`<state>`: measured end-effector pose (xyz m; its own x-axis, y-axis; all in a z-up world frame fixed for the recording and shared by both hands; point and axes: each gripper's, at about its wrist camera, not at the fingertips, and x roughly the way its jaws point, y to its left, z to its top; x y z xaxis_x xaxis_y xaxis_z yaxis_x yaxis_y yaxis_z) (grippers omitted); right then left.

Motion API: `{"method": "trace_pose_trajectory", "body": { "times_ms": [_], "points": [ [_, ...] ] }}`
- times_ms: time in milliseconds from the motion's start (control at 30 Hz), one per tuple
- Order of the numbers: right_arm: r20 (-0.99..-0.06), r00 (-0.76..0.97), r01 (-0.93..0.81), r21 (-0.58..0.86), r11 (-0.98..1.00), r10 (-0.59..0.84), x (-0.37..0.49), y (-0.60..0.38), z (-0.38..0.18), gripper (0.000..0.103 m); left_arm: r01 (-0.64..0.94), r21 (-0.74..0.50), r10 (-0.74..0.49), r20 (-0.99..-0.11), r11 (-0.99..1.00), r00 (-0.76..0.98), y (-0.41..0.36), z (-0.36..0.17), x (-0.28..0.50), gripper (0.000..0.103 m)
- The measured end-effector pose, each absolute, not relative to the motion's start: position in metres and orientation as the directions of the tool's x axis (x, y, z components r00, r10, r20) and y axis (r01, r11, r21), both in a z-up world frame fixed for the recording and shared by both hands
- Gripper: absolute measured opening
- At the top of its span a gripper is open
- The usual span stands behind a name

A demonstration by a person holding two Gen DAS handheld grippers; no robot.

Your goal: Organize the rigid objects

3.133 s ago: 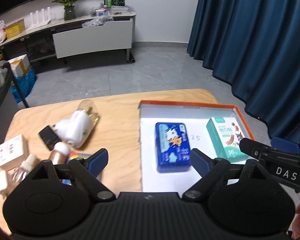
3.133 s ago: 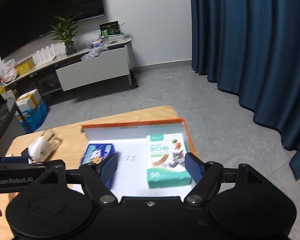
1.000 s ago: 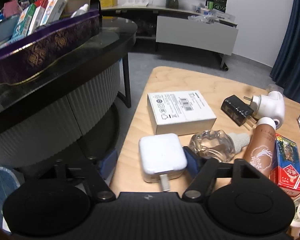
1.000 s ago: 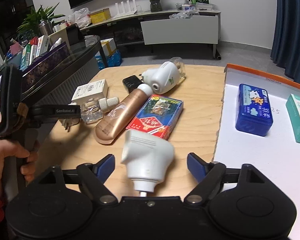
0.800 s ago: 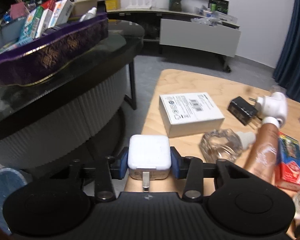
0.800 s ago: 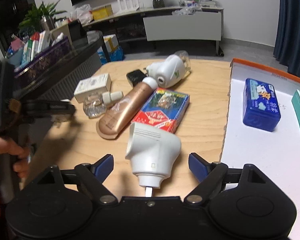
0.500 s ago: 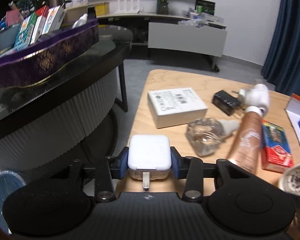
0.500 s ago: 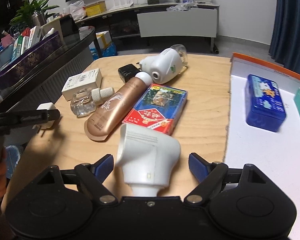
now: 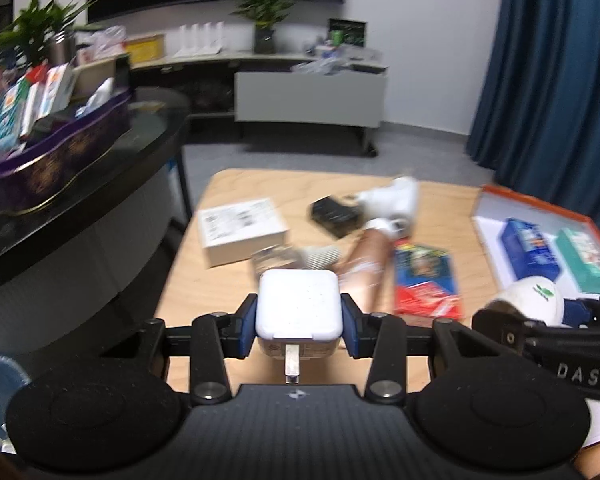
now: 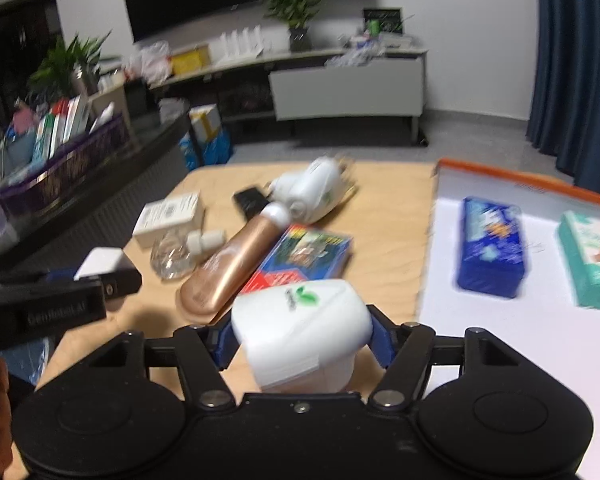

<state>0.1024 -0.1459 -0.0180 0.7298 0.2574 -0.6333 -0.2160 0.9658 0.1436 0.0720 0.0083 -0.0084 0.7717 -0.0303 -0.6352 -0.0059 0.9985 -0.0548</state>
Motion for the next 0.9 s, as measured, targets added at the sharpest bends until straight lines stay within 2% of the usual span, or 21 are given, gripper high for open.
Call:
{"method": "trace_pose_trajectory", "body": {
  "times_ms": [167,467,633,767,900],
  "points": [
    [-0.597,0.776,-0.136,0.159,0.978,0.205,0.091,-0.186,0.001,0.075,0.086,-0.084,-0.120,-0.613,0.993,0.781,-0.028,0.003,0.071,0.042],
    [-0.534,0.845,0.050,0.116,0.992,0.020,0.072,-0.270,0.037,0.075,0.257,-0.136,-0.287,-0.570,0.957,0.770,-0.104,0.026,0.081,0.042],
    [-0.528,0.848,0.130,0.118,0.984,-0.049,0.066,-0.308,0.047,0.075,0.335,-0.139,-0.354,-0.551,0.932,0.756,-0.142,0.040,0.087,0.042],
    [-0.535,0.842,0.162,0.121,0.979,-0.073,0.058,-0.325,0.043,0.075,0.357,-0.125,-0.365,-0.545,0.925,0.755,-0.161,0.038,0.085,0.042],
    [-0.556,0.828,0.177,0.131,0.975,-0.076,0.051,-0.334,0.033,0.075,0.360,-0.118,-0.359,-0.579,0.925,0.732,-0.167,0.024,0.082,0.042]
  ]
}}
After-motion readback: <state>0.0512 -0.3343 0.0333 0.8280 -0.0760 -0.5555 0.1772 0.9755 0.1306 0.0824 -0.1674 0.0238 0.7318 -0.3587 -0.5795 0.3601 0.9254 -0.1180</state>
